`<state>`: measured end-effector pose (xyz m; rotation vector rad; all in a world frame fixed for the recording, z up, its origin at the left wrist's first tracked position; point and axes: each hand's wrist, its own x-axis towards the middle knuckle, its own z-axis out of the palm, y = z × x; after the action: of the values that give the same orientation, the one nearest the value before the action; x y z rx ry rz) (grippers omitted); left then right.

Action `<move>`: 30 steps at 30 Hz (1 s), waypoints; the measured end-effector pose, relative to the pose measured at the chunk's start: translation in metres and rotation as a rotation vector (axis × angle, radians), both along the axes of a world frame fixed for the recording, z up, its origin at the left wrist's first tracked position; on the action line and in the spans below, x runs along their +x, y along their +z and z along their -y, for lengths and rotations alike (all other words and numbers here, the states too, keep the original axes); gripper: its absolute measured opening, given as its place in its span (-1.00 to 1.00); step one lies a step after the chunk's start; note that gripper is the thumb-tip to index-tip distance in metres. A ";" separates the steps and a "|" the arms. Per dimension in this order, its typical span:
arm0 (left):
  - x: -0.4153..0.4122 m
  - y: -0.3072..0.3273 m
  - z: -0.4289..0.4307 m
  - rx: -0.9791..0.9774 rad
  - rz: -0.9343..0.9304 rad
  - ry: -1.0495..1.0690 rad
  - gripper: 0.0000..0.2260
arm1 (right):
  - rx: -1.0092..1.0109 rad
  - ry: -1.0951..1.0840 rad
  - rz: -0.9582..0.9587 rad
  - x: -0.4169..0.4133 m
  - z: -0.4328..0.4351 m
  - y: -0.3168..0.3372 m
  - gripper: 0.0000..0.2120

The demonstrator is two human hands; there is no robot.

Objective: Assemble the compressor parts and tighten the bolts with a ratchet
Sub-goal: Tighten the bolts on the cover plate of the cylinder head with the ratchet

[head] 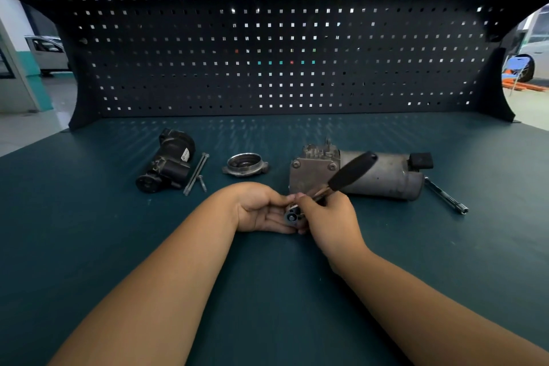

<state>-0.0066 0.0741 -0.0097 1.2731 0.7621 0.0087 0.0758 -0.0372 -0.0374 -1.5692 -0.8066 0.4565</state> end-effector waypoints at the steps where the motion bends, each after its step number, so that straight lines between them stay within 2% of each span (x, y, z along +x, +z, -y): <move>1: -0.001 0.000 -0.001 0.003 -0.002 -0.018 -0.80 | 0.001 0.002 0.002 -0.001 0.000 -0.001 -0.85; 7: 0.000 0.001 -0.003 0.037 -0.029 0.001 -0.72 | -0.090 0.135 0.590 -0.006 -0.008 0.014 -0.85; 9: 0.000 0.001 -0.003 0.039 -0.018 0.020 -0.70 | -0.117 0.201 0.691 -0.005 -0.011 0.020 -0.84; 11: 0.000 0.002 -0.002 0.050 -0.017 0.021 -0.71 | -0.112 0.227 0.695 -0.004 -0.011 0.020 -0.82; 14: 0.000 0.001 0.001 0.056 -0.015 0.020 -0.76 | -0.048 0.120 0.509 -0.004 -0.006 0.013 -0.77; 18: -0.001 0.001 0.001 0.010 -0.010 -0.021 -0.78 | -0.001 0.003 -0.101 0.000 0.001 0.006 -0.87; 20: -0.002 0.000 0.000 0.036 -0.024 -0.053 -0.77 | 0.014 0.011 -0.212 0.000 0.002 0.006 -0.86; 22: -0.001 0.000 -0.001 0.044 -0.026 -0.050 -0.79 | -0.034 0.021 -0.031 0.000 0.000 0.006 -0.84; 25: -0.002 0.000 -0.003 0.016 -0.007 -0.007 -0.77 | -0.077 0.086 0.430 -0.005 -0.002 0.011 -0.82; 26: -0.002 -0.001 -0.003 0.019 -0.004 0.004 -0.75 | -0.065 0.112 0.528 -0.006 -0.003 0.012 -0.82; 30: -0.001 -0.001 -0.004 0.037 -0.012 0.031 -0.74 | -0.025 0.151 0.664 -0.004 -0.007 0.014 -0.85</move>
<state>-0.0079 0.0778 -0.0109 1.2973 0.7952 0.0407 0.0721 -0.0299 -0.0238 -1.7067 -1.4331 0.0367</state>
